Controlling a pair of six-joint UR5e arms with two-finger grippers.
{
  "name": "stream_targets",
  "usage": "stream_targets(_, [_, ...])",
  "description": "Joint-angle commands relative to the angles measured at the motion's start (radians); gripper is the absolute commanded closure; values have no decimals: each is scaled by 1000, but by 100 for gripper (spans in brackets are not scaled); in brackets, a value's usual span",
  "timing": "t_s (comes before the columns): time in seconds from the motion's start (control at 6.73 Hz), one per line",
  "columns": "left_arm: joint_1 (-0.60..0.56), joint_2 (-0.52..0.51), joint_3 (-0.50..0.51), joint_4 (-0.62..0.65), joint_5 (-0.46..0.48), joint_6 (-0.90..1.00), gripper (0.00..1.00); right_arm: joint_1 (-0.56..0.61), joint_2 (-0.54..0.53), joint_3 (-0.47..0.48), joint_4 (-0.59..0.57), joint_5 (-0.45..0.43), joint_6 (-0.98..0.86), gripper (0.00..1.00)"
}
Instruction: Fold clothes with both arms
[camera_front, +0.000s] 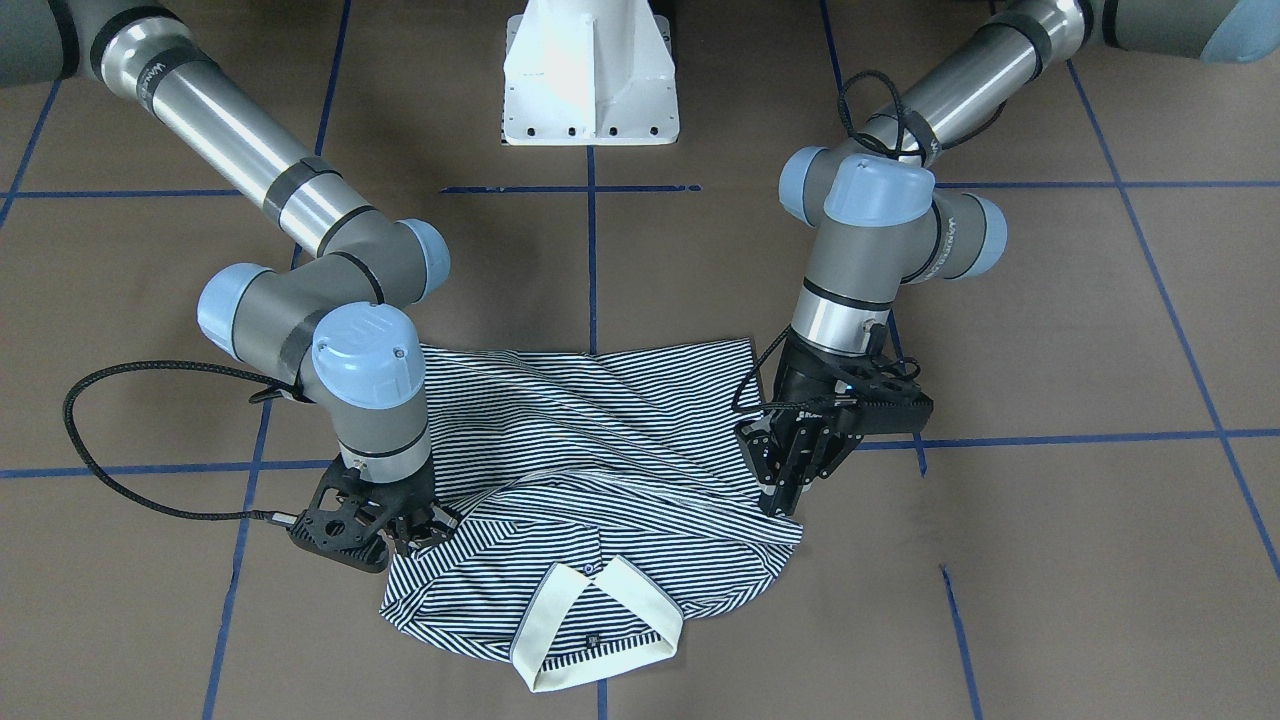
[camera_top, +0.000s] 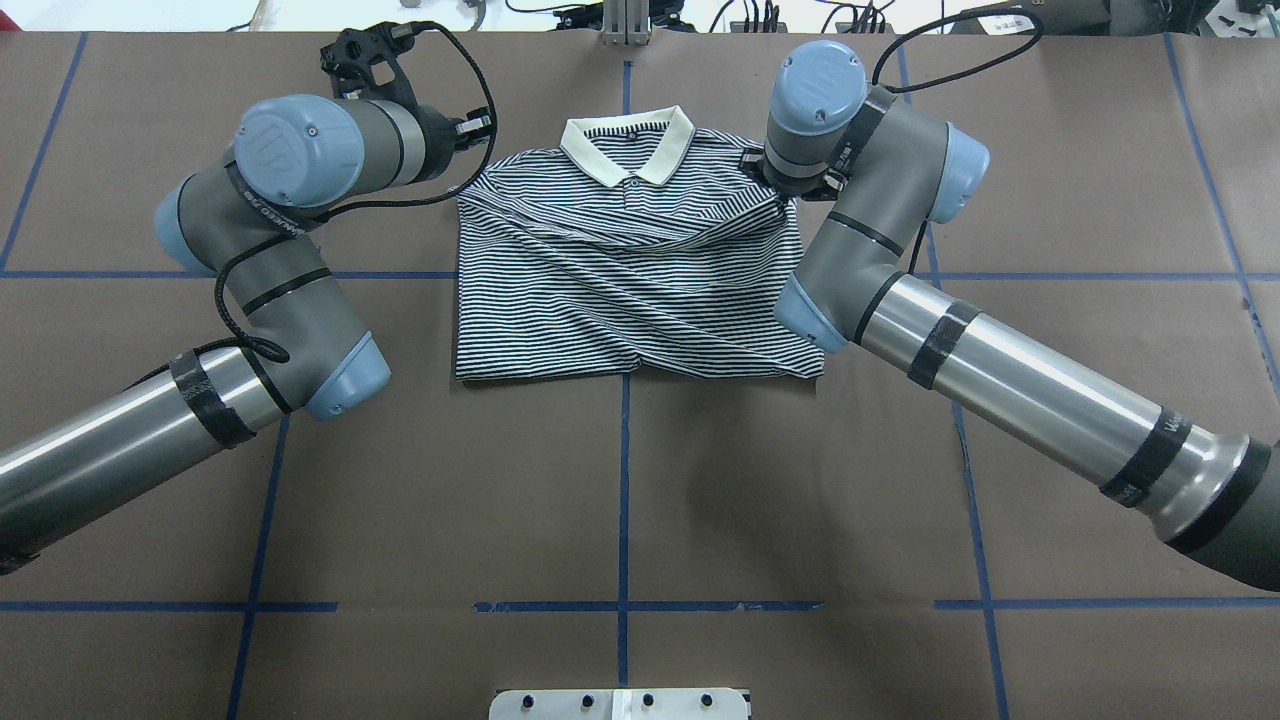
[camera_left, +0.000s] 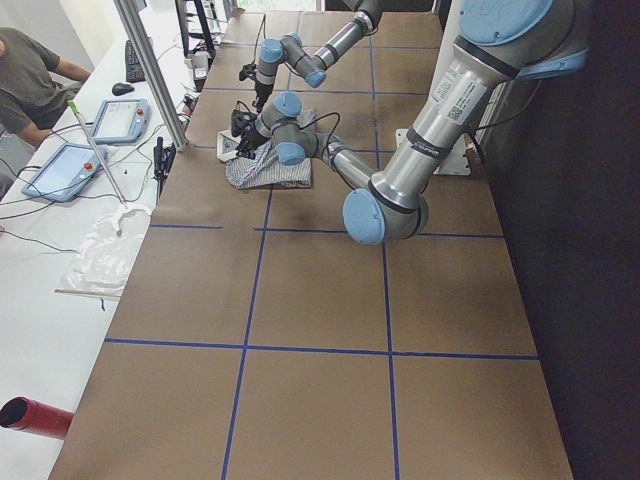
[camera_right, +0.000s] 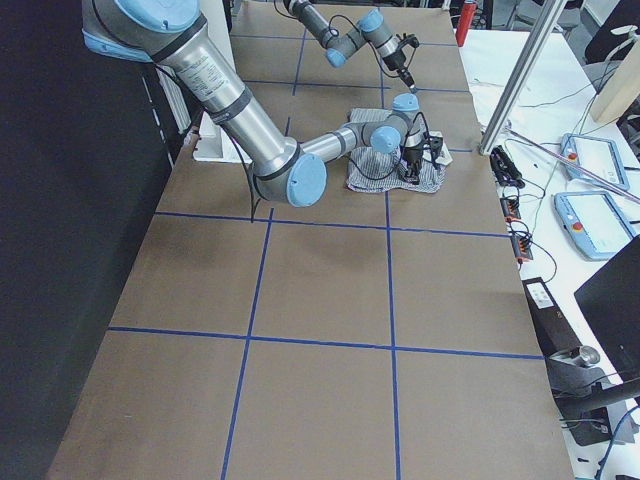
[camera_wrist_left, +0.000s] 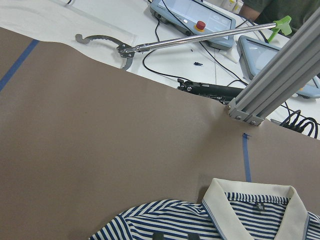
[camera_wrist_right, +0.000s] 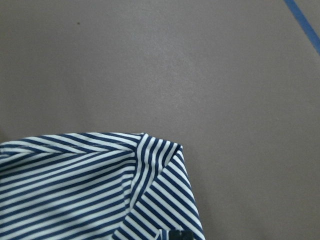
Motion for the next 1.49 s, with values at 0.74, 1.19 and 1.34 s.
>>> stream_targets(0.74, [0, 16, -35, 10, -1, -20, 71, 78, 43, -63, 3, 24, 60, 100])
stream_targets(1.19, [0, 24, -42, 10, -3, -20, 71, 81, 76, -104, 2, 22, 61, 31])
stream_targets(1.34, [-3, 53, -82, 10, -32, -15, 71, 87, 75, -80, 2, 32, 66, 31])
